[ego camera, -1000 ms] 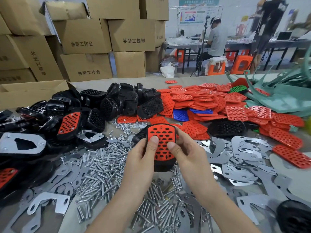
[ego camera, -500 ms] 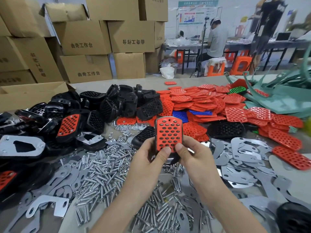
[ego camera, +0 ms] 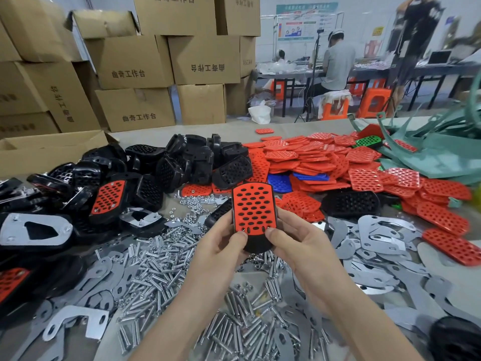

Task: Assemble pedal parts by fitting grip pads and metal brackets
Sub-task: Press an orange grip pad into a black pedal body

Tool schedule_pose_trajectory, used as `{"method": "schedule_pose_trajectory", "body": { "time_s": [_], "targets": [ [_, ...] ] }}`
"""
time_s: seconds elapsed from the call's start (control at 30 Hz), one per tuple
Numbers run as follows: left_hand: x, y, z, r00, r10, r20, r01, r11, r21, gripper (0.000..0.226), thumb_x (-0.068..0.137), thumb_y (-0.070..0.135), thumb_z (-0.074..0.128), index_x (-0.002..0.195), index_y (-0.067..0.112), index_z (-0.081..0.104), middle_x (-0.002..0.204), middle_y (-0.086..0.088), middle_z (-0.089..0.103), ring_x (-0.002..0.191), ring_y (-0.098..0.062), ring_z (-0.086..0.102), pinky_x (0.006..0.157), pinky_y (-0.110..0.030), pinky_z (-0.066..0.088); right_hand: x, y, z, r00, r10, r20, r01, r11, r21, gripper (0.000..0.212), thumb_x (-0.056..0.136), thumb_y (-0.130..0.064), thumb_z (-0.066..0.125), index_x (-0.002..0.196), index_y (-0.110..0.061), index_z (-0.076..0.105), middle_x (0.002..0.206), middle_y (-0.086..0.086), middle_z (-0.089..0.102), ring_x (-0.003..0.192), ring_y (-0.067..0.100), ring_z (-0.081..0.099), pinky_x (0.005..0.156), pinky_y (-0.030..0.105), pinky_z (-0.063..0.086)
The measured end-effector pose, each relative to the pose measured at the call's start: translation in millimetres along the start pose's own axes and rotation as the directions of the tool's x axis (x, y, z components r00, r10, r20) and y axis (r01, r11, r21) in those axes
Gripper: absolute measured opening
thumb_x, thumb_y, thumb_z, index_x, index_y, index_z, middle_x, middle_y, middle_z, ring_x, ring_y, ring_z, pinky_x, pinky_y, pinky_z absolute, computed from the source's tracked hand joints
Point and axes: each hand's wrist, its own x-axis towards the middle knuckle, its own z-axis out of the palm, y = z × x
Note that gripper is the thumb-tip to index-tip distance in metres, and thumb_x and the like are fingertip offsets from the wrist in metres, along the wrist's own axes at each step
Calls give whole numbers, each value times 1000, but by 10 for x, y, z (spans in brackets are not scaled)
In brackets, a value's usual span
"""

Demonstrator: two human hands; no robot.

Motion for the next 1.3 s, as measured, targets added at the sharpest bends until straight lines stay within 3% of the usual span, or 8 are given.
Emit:
{"method": "schedule_pose_trajectory", "body": {
  "time_s": [0.23,0.43,0.67,0.83,0.93,1.03,1.2,1.3],
  "targets": [
    [-4,25,9,1000,-11,-14,10,998,-59,47,103,2,48,117,39,73,116,2,75,113,-15,69,92,-26,57,-15,-7,20,1000,13,-28,-13,1000,10,42,92,-13,64,111,-47,77,114,-4,79,110,14,74,87,18,57],
    [-22,75,14,1000,-7,-19,6,999,-39,45,104,1,45,110,34,74,112,4,76,108,-12,71,83,-20,57,13,51,19,998,60,-24,-59,998,38,39,85,-21,65,115,-44,76,117,-1,78,116,16,71,105,40,50],
    [-52,109,30,998,48,-47,-45,997,57,40,103,4,48,107,36,73,104,10,77,99,-7,73,79,-16,56,16,82,30,996,68,-60,-66,997,46,29,87,-29,77,116,-34,76,117,2,78,115,19,72,104,41,51],
    [-59,126,-77,979,157,-129,-117,955,273,31,104,17,50,122,41,58,109,23,71,83,1,69,72,-15,55,48,-67,-6,978,149,-147,-50,849,526,39,80,-5,67,119,-1,68,116,18,76,103,28,76,78,33,64],
    [-37,76,-172,972,203,-118,-103,823,558,19,101,30,50,114,40,59,104,21,67,67,4,60,59,-13,47,57,-190,-144,971,155,-182,1,759,651,52,78,-2,65,130,3,59,120,16,75,105,24,75,80,31,63],
    [-44,-15,-123,985,137,106,-163,531,831,27,96,43,43,121,42,54,109,32,50,96,13,49,86,-3,39,61,-216,-202,964,182,-194,-19,774,632,59,79,-4,65,137,0,57,130,18,70,120,27,69,93,34,61],
    [-54,-172,-10,957,67,284,-292,208,934,58,95,64,23,145,41,41,126,19,41,115,-3,31,100,-24,27,75,-144,-160,972,150,-184,-24,833,553,50,85,-1,63,134,0,58,128,20,71,113,28,72,92,38,62],
    [-22,-174,-11,958,64,278,-285,197,938,52,98,61,32,145,43,45,125,17,42,116,-6,34,97,-25,26,70,-120,-129,980,140,-140,-53,865,498,42,92,9,57,133,-3,58,127,19,71,116,28,70,100,39,56]
  ]
}}
